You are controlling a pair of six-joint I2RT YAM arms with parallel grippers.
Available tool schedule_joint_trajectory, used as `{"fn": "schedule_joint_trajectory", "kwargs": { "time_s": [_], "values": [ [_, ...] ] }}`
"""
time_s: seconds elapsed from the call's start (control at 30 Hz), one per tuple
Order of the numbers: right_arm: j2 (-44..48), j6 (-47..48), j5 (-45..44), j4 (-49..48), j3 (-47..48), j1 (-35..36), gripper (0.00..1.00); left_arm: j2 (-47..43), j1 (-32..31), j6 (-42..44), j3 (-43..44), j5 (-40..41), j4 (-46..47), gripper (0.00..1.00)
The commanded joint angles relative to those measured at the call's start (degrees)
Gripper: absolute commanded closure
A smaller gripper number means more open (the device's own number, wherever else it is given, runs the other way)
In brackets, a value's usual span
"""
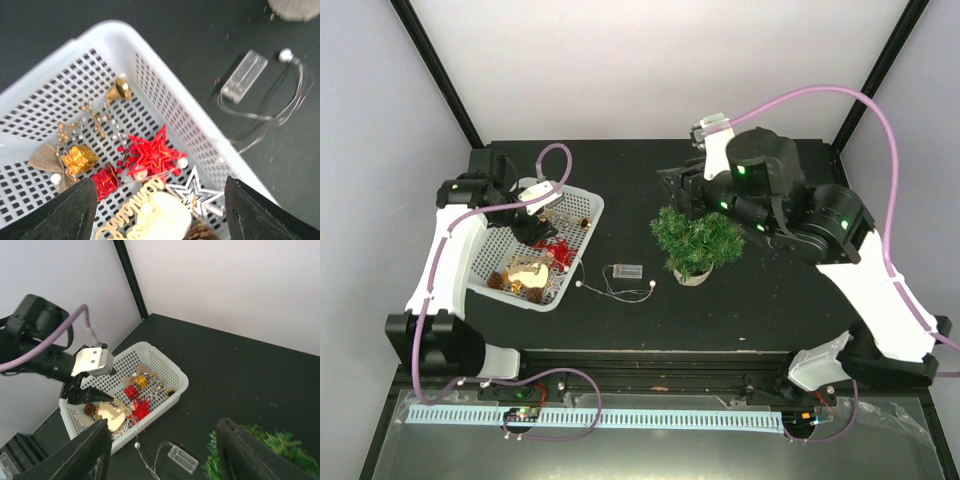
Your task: Decorate the small christmas tree
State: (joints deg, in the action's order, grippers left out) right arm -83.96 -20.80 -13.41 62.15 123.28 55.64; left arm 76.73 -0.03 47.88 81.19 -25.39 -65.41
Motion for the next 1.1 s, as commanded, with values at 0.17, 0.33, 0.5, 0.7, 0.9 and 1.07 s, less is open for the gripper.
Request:
{"fn": "schedule_joint_trajectory", "kwargs": {
  "time_s": [0.17,0.33,0.5,0.7,0.9,1.07],
  "values": [
    [8.9,-5.9,-2.1,2.5,-11.3,0.2,0.41,7.7,2.4,20.1,-3.6,3.0,0.4,0.33],
    [10.7,-8.5,-3.6,5.2,-12.7,0.2,0.40,13.9,2.4,24.1,-2.1,0.8,-1.1,0.35],
    [11.8,-11.1,-4.8,7.7,-13.4,0.2,0.40,18.8,2.2,26.9,-1.0,-1.5,-2.9,0.36],
    [11.9,-13.1,-5.5,9.5,-14.0,0.2,0.40,22.0,1.7,28.0,-1.0,-3.4,-4.0,0.38],
    [12.2,-14.2,-6.0,9.7,-15.4,0.2,0.40,23.9,0.0,27.8,-1.7,-4.1,-3.8,0.39],
    [12.3,-14.8,-6.1,10.3,-15.4,0.2,0.40,24.7,-1.1,26.9,-2.4,-4.3,-2.1,0.43]
  ]
}}
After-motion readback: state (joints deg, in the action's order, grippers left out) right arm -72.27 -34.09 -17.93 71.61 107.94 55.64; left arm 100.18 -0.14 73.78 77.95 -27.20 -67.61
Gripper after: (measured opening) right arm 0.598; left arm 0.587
